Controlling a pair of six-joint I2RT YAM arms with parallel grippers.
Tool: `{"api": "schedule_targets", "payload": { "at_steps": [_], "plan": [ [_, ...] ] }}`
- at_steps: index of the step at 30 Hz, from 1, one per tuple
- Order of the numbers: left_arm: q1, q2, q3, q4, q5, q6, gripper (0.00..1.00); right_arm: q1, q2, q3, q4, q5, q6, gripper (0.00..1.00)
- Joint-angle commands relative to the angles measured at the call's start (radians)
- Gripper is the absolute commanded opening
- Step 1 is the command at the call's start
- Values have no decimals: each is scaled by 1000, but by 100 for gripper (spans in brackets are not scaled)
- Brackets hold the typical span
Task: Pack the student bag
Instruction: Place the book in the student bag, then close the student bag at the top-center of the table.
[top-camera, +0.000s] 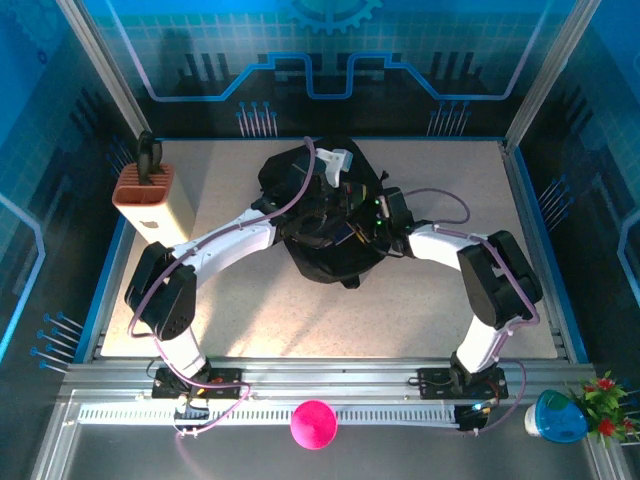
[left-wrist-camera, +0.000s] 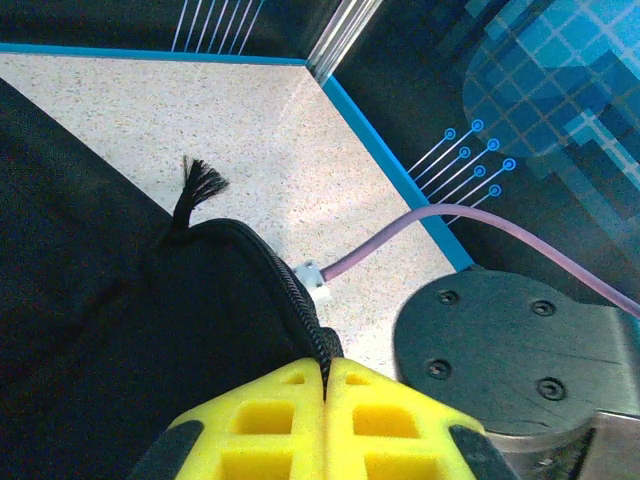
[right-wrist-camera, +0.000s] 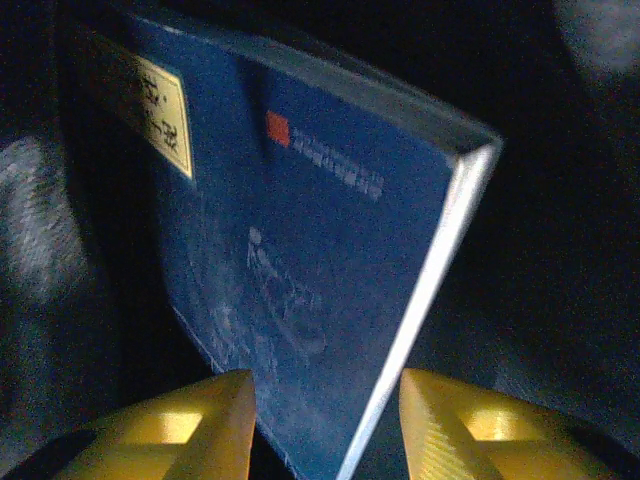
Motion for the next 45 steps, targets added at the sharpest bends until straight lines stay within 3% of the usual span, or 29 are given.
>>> {"api": "schedule_targets", "payload": {
  "at_steps": [1, 9, 15, 20, 25, 31, 35, 38, 41, 45],
  "plan": [
    [6, -54, -2, 84, 10, -10, 5, -5, -33, -11, -35, -23, -19, 43],
    [7, -52, -3, 78, 16, -19, 5, 7, 42, 43, -72, -32, -24, 38],
    [7, -55, -6, 74, 16, -20, 5, 9, 104, 85, 24, -65, -48, 18],
    [8, -54, -6, 76, 5, -24, 5, -1, 148, 120, 138, -133, -70, 15],
    [11, -49, -3, 73, 4, -30, 5, -22, 71, 64, 139, -163, -73, 23],
    [15, -35, -4, 70, 8, -46, 5, -56, -191, -120, 81, -136, -106, 37],
    [17, -22, -8, 63, 20, -58, 7, -106, -409, -208, -76, -45, -162, 45],
    [18, -11, -11, 25, 27, -66, 18, -159, -549, -237, -215, 46, -212, 54],
    [34, -6, -12, -48, 46, -99, 41, -200, -662, -229, -324, 122, -277, 60],
    [75, -17, -26, -160, 39, -121, 55, -226, -732, -198, -402, 185, -342, 69]
  ]
}}
